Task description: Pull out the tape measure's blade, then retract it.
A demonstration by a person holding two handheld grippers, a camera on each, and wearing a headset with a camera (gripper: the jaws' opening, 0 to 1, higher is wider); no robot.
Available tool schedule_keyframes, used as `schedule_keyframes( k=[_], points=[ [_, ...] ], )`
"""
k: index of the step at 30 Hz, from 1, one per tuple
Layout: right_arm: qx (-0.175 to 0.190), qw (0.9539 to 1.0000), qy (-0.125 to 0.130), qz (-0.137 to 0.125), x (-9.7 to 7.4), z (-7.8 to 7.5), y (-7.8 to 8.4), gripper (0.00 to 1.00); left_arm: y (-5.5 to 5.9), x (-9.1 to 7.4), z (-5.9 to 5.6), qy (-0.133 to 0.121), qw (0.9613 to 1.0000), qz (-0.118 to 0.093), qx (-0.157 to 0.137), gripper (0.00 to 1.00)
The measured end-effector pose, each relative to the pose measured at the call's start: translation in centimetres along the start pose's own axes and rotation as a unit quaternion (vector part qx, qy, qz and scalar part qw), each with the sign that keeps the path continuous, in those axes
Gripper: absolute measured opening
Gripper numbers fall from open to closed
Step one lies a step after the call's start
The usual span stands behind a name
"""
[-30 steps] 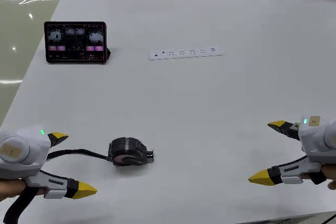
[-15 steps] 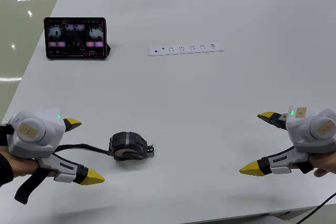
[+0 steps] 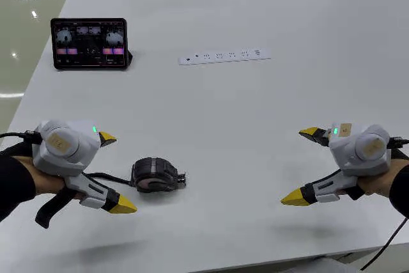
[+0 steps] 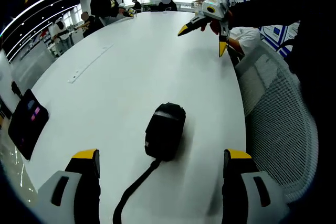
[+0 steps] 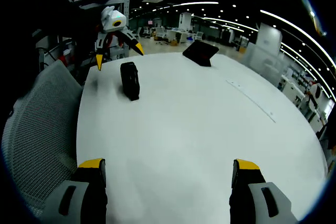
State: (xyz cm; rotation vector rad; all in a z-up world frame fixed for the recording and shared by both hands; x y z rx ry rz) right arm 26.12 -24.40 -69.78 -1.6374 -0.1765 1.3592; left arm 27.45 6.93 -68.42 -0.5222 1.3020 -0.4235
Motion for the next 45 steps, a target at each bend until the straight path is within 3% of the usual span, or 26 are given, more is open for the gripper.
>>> schedule_keyframes(
  k=[7,11,20,28,41,45],
  points=[
    [0.006,0.9999,-0.006,-0.006,1.0,0.0,-0.8,0.99,-1.2,1.1,0.1,0.021,0.9991,0.011,0.035,0.88],
    [0.007,0.9999,-0.015,-0.004,2.5,0.0,-0.8,0.99,-1.4,2.0,0.2,0.030,0.9976,0.019,0.059,0.81],
    [-0.002,0.9995,-0.031,-0.005,4.1,0.2,-1.7,0.99,-1.2,3.5,0.1,0.048,0.9969,0.034,0.053,0.76],
    [-0.008,0.9987,-0.051,0.001,5.8,1.1,-2.5,0.99,-1.7,4.3,-0.1,0.056,0.9965,0.039,0.049,0.64],
    [-0.023,0.9955,-0.092,0.001,9.3,3.7,-5.1,0.99,-2.0,5.3,0.1,0.055,0.9961,0.040,0.056,0.40],
    [-0.024,0.9950,-0.097,-0.003,10.1,4.4,-5.9,0.95,-1.8,5.6,0.6,0.044,0.9944,0.058,0.077,0.33]
  ],
)
Point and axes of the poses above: the centre of the closed fingertips' face, and the gripper's own axes: x roughly forward along the fingers, z roughly to its left, y roughly out of its underside, the point moved 3 cm from there along -x, roughly backward along the fingers, and after that the axes turned 13 degrees about x, right-handed, at the moved point
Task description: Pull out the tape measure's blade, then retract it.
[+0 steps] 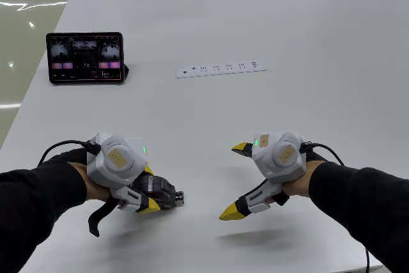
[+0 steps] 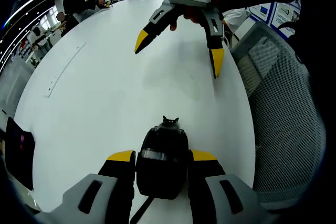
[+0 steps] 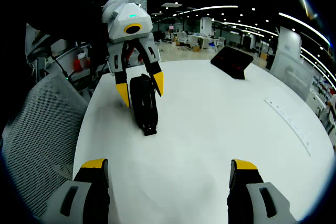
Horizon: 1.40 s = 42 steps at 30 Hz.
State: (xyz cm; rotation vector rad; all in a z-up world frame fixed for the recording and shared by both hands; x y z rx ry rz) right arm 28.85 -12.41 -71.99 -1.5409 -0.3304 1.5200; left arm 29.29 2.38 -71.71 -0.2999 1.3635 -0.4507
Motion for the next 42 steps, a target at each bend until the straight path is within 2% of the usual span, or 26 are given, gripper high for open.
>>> schedule_keyframes(
  k=[4,10,15,18,22,24,31,42],
  points=[
    [-0.001,1.0000,-0.004,-0.002,0.6,0.0,-0.6,0.91,-0.1,0.1,-0.3,0.010,0.9999,0.007,-0.001,0.32],
    [-0.007,0.9999,-0.011,0.005,1.8,0.3,-0.9,0.85,0.0,0.1,-0.3,-0.002,0.9999,0.013,-0.002,0.32],
    [-0.003,0.9999,-0.012,0.004,3.1,0.4,-1.6,0.75,0.0,0.1,-0.3,0.002,0.9999,0.016,-0.001,0.31],
    [-0.007,0.9997,-0.024,0.005,3.8,1.0,-2.1,0.67,0.0,0.1,-0.3,0.001,0.9999,0.015,-0.004,0.32],
    [-0.011,0.9993,-0.033,0.013,4.5,1.3,-2.3,0.57,0.1,0.1,-0.3,-0.008,0.9998,0.018,-0.009,0.32],
    [-0.024,0.9987,-0.039,0.021,5.0,1.6,-2.3,0.55,0.1,0.1,-0.3,-0.009,0.9997,0.019,-0.010,0.32],
    [-0.050,0.9966,-0.051,0.040,6.3,2.4,-2.2,0.49,0.1,0.2,-0.4,-0.007,0.9995,0.030,-0.008,0.32],
    [-0.075,0.9938,-0.056,0.060,7.9,2.8,-2.1,0.35,0.1,0.3,-0.3,0.004,0.9994,0.034,-0.007,0.31]
  ],
)
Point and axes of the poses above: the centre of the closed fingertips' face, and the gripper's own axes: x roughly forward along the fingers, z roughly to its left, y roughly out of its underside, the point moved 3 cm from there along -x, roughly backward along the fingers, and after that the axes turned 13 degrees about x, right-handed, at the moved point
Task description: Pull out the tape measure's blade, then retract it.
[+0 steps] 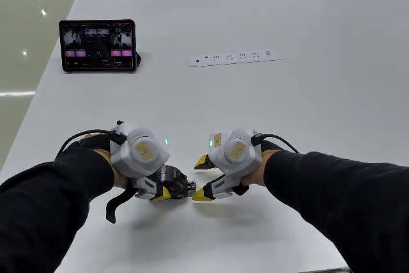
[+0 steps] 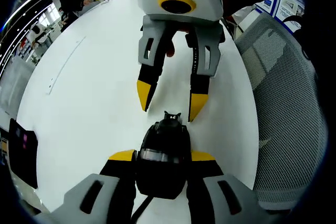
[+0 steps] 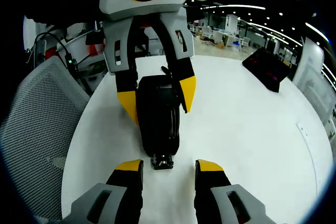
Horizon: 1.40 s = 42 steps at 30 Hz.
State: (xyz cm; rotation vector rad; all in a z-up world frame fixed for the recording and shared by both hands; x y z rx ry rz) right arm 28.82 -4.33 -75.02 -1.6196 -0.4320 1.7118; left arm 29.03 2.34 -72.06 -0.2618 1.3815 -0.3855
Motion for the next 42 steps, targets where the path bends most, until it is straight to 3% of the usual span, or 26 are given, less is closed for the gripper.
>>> schedule_keyframes(
  k=[10,13,17,18,20,22,25,29,34,42],
  points=[
    [-0.044,0.9988,-0.003,0.022,0.88,0.67,0.26,0.22,-0.06,0.08,-0.07,-0.003,1.0000,0.003,-0.002,0.31],
    [-0.042,0.9989,-0.002,0.022,0.90,0.68,0.15,0.12,-0.06,0.09,-0.09,-0.005,1.0000,0.001,-0.001,0.31],
    [-0.028,0.9992,-0.005,0.029,0.94,0.68,0.15,0.12,-0.09,0.10,-0.09,-0.007,1.0000,-0.002,-0.001,0.31],
    [-0.011,0.9993,-0.001,0.035,0.97,0.66,0.20,0.12,-0.08,0.11,-0.08,-0.008,1.0000,-0.002,-0.002,0.31],
    [-0.020,0.9990,0.003,0.040,1.16,0.80,0.07,0.12,-0.08,0.10,-0.08,-0.008,1.0000,-0.003,-0.001,0.31],
    [-0.006,0.9988,0.009,0.048,1.09,0.75,0.03,0.12,-0.09,0.11,-0.08,-0.008,1.0000,-0.003,-0.001,0.31],
    [-0.036,0.9981,0.001,0.051,1.01,0.83,0.08,0.12,-0.10,0.12,-0.10,-0.006,1.0000,-0.003,-0.001,0.31],
    [-0.041,0.9981,-0.017,0.042,0.94,0.77,0.24,0.11,-0.10,0.12,-0.12,-0.004,1.0000,-0.005,0.003,0.31],
    [-0.051,0.9975,-0.022,0.044,0.88,0.77,0.21,0.10,-0.11,0.03,-0.18,-0.008,0.9999,-0.007,0.007,0.31],
    [-0.040,0.9981,-0.021,0.042,0.83,0.48,0.33,0.09,0.04,-0.03,-0.05,-0.005,0.9999,-0.015,-0.004,0.31]
  ],
)
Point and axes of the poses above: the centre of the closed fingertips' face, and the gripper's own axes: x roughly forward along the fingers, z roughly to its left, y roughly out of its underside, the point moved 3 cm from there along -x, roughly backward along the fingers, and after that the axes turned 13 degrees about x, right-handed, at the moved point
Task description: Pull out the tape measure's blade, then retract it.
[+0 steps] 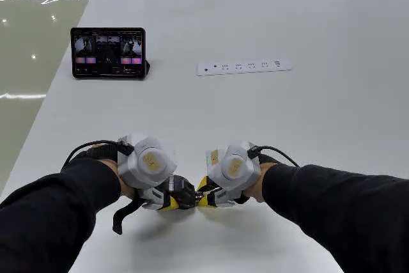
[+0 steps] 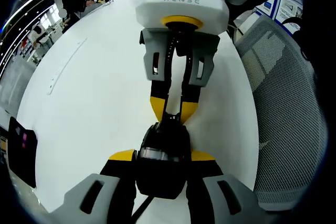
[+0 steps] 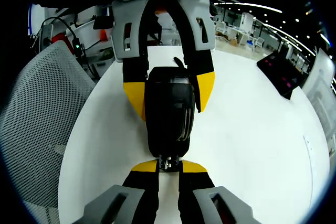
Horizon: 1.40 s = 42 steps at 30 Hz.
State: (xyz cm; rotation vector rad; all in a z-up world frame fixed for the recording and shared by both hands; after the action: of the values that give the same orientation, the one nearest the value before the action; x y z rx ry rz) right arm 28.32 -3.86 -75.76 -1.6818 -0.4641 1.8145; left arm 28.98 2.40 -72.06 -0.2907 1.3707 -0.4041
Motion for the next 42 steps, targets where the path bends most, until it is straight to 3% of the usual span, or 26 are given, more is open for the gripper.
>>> schedule_keyframes(
  k=[10,42],
  points=[
    [0.017,0.9998,-0.004,0.007,-0.9,-0.3,1.0,0.10,0.0,0.0,0.0,-0.004,1.0000,-0.004,-0.004,0.31],
    [0.024,0.9995,0.009,0.021,-2.5,-0.8,2.8,0.10,0.0,0.0,0.0,-0.005,0.9999,-0.007,-0.011,0.31]
  ],
)
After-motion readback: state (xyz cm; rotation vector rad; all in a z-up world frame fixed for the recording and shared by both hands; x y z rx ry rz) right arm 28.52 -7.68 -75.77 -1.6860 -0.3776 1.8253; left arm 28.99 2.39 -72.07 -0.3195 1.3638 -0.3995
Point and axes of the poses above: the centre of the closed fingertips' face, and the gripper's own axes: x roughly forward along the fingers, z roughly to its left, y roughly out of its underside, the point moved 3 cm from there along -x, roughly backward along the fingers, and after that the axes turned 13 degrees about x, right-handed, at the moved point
